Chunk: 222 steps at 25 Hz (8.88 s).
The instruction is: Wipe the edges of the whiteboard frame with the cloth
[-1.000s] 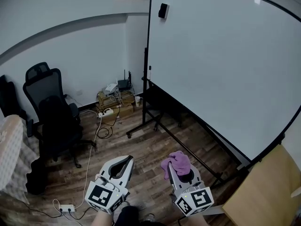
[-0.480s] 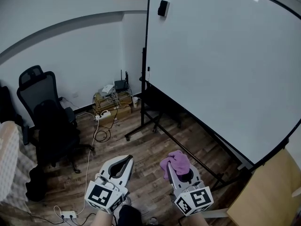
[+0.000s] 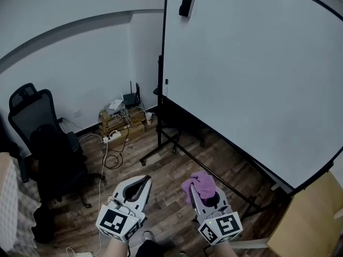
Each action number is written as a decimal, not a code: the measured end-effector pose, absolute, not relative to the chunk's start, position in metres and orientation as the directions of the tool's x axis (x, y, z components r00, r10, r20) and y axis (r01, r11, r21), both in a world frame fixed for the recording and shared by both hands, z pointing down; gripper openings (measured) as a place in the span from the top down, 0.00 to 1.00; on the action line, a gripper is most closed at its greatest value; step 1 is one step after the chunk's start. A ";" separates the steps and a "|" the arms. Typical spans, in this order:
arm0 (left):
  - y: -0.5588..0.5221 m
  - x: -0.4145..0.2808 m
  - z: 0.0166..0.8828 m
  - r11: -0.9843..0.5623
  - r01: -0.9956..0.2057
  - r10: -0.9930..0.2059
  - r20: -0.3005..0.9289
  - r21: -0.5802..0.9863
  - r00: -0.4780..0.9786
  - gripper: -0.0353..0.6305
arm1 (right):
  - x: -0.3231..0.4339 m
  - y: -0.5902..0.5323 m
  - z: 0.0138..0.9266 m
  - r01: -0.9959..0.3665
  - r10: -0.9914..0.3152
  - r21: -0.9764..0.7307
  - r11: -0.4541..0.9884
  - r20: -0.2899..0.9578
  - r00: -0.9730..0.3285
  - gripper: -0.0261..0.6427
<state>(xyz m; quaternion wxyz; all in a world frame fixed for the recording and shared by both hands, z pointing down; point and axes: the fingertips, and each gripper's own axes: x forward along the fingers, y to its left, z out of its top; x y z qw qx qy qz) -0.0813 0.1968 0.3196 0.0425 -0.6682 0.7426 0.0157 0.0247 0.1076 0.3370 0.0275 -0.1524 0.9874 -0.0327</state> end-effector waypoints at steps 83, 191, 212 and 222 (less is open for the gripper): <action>-0.061 -0.386 0.314 0.052 -0.997 -0.996 -0.078 -0.061 -0.047 0.92 | -0.282 -0.145 0.338 -0.335 -0.341 -0.097 0.937 -0.044 -0.939 0.80; -0.327 -0.660 0.419 -0.684 -0.724 -0.711 0.143 0.088 0.688 0.92 | -0.597 -0.353 0.576 -0.882 -0.773 -0.183 0.435 0.425 -0.470 0.81; -0.341 -0.664 0.440 -0.699 -0.710 -0.691 0.173 0.084 0.702 0.92 | -0.570 -0.407 0.599 -0.936 -0.824 -0.178 0.305 0.445 -0.352 0.82; -0.344 -0.631 0.443 -0.720 -0.687 -0.662 0.199 0.097 0.722 0.92 | -0.530 -0.409 0.598 -0.950 -0.845 -0.145 0.278 0.433 -0.314 0.82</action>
